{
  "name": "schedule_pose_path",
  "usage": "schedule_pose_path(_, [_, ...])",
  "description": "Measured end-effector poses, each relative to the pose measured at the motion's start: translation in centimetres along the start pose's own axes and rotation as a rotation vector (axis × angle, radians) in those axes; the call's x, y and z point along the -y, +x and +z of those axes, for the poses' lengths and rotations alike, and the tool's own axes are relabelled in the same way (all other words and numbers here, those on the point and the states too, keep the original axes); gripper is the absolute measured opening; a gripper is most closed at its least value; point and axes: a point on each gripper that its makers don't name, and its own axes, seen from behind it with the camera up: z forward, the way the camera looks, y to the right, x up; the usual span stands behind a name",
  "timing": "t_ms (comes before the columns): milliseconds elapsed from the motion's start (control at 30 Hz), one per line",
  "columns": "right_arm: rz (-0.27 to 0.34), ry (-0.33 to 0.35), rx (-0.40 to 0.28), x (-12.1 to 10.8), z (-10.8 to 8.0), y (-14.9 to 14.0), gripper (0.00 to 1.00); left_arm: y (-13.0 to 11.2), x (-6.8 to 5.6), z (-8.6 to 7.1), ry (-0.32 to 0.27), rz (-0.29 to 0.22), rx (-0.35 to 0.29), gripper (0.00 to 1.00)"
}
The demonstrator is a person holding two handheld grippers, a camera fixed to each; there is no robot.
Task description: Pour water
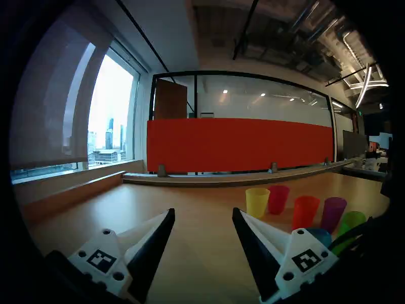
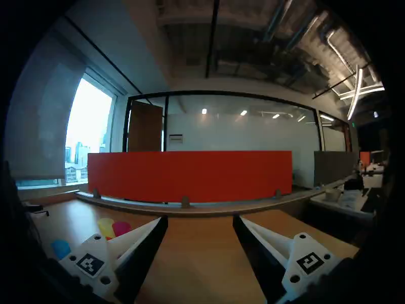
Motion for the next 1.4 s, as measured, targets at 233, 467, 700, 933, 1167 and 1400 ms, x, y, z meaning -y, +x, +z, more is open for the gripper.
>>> schedule_pose_path(233, [-0.011,0.022,-0.025,1.0,0.3,-1.0,0.99,0.0,0.0,0.0,0.000,0.000,0.000,0.84])
schedule_pose_path(467, [0.001,0.017,-0.018,0.2,0.9,-3.4,0.99,0.0,0.0,-0.1,0.000,0.000,0.000,0.84])
schedule_pose_path(700, [0.019,0.028,-0.009,0.0,0.9,-5.3,0.99,0.0,0.0,0.0,0.000,0.000,0.000,0.83])
schedule_pose_path(933, [0.011,0.010,-0.003,-0.6,1.0,-6.4,0.99,0.0,0.0,0.0,0.000,0.000,0.000,0.83])
schedule_pose_path(1167, [0.008,-0.001,0.008,-1.2,1.1,-7.4,0.99,0.0,0.0,0.0,0.000,0.000,0.000,0.84])
schedule_pose_path(1400, [0.016,-0.006,0.023,-1.5,1.2,-8.2,0.99,0.0,0.0,0.0,0.000,0.000,0.000,0.83])
